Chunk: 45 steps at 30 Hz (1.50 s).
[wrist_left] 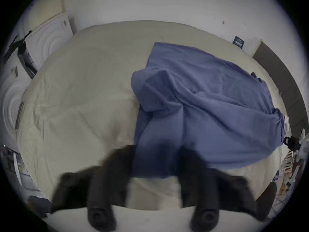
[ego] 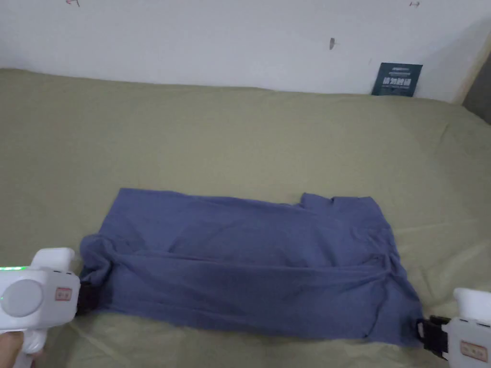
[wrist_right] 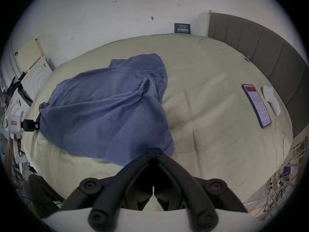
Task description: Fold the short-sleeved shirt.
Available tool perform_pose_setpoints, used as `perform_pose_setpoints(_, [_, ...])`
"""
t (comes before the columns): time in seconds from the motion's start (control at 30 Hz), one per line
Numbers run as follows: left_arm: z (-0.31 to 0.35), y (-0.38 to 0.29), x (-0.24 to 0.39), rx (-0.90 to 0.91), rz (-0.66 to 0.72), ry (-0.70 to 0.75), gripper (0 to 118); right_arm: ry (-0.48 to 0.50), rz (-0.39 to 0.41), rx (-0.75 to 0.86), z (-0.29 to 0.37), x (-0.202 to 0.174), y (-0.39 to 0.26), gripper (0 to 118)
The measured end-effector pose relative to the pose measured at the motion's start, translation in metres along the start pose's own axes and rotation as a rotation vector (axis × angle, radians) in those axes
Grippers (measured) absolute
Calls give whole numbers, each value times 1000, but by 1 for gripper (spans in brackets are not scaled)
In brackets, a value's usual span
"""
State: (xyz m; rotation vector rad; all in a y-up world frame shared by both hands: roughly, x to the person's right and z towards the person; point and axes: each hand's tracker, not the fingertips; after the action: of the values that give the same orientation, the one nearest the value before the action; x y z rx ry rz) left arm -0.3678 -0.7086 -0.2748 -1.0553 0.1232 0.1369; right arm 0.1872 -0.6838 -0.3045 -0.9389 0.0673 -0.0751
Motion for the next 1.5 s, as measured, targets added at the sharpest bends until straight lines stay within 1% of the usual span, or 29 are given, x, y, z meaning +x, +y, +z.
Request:
perform_pose_setpoints(0.03, [7, -1, 2, 13, 38, -73, 8, 9, 0, -1, -2, 0, 2, 8])
perform_pose_setpoints(0.07, [8, -1, 6, 5, 28, -32, 8, 11, 4, 0, -1, -5, 3, 14])
perform_pose_setpoints(0.1, [8, -3, 8, 13, 0, -21, 8, 20, 5, -2, -2, -6, 4, 14])
perform_pose_setpoints(0.13, [8, -4, 10, 15, -13, -19, 8, 27, 7, -15, -7, -8, 6, 58])
perform_pose_setpoints(0.17, [9, -3, 9, 12, -14, -18, 8, 32, 14, -45, -13, -9, 6, 100])
perform_pose_setpoints(0.2, [8, -3, 9, 11, -14, -17, 8, 60, 24, -71, -12, -11, 7, 118])
perform_pose_setpoints(0.23, [9, -3, 9, 10, -12, -16, 8, 60, 38, -36, -14, -11, 9, 110])
perform_pose_setpoints(0.3, [10, -2, 9, 9, -8, -18, 8, 4, 66, -93, -24, -10, 13, 107])
perform_pose_setpoints(0.33, [10, -2, 8, 9, -7, -18, 8, 3, 63, -89, -33, -17, 9, 97])
perform_pose_setpoints(0.37, [11, -2, 8, 8, -7, -18, 8, 6, 63, -87, -37, -17, 7, 76])
perform_pose_setpoints(0.4, [12, -2, 9, 7, -7, -17, 8, 11, 58, -93, -37, -16, 7, 45])
perform_pose_setpoints(0.43, [13, -2, 7, 7, -7, -10, 8, 30, 33, -91, -36, -16, 7, 16])
perform_pose_setpoints(0.47, [15, -2, 6, 6, -10, -7, 8, 48, 7, -69, -31, -14, 5, 12])
perform_pose_setpoints(0.5, [18, -3, 6, 7, -11, -5, 8, 44, 16, -77, -25, -15, 5, 10])
perform_pose_setpoints(0.6, [29, -6, 3, 16, -14, -3, 8, 22, 76, -47, -8, -21, 1, 10])
perform_pose_setpoints(0.77, [52, -24, -2, 30, -20, -1, 8, 59, 56, -23, 34, -15, -14, 10])
perform_pose_setpoints(0.9, [86, -71, -11, 20, -12, -11, 8, 83, 50, -38, 63, -7, -48, 10])
perform_pose_setpoints(0.97, [98, -98, -17, 1, 10, -25, 8, 95, 41, -67, 71, -4, -69, 10])
perform_pose_setpoints(1.03, [109, -123, -20, -25, 18, -32, 8, 88, 50, -93, 76, -5, -90, 10])
perform_pose_setpoints(1.17, [111, -142, -23, -53, 34, -42, 8, 96, 27, -100, 82, -6, -107, 10])
perform_pose_setpoints(1.2, [108, -141, -25, -55, 38, -65, 8, 95, 5, -92, 81, -5, -108, 13])
perform_pose_setpoints(1.23, [100, -140, -30, -52, 35, -72, 18, 86, 5, -92, 79, -6, -107, 45])
perform_pose_setpoints(1.27, [98, -139, -31, -52, 39, -69, 40, 76, 8, -97, 78, -5, -105, 83])
perform_pose_setpoints(1.3, [98, -136, -32, -55, 36, -52, 73, 60, 15, -99, 81, -4, -103, 105])
perform_pose_setpoints(1.33, [101, -134, -34, -51, 26, -31, 95, 47, 19, -61, 88, -3, -100, 110])
perform_pose_setpoints(1.4, [110, -124, -41, 9, 21, -8, 94, 7, 31, -20, 99, 3, -89, 107])
perform_pose_setpoints(1.43, [114, -115, -42, 30, 37, 14, 92, -30, 35, 3, 103, 5, -80, 104])
perform_pose_setpoints(1.47, [117, -107, -42, 57, 55, 36, 92, -54, 37, 40, 106, 7, -72, 92])
perform_pose_setpoints(1.5, [123, -97, -40, 96, 65, 28, 89, -75, 28, 92, 109, 7, -61, 66])
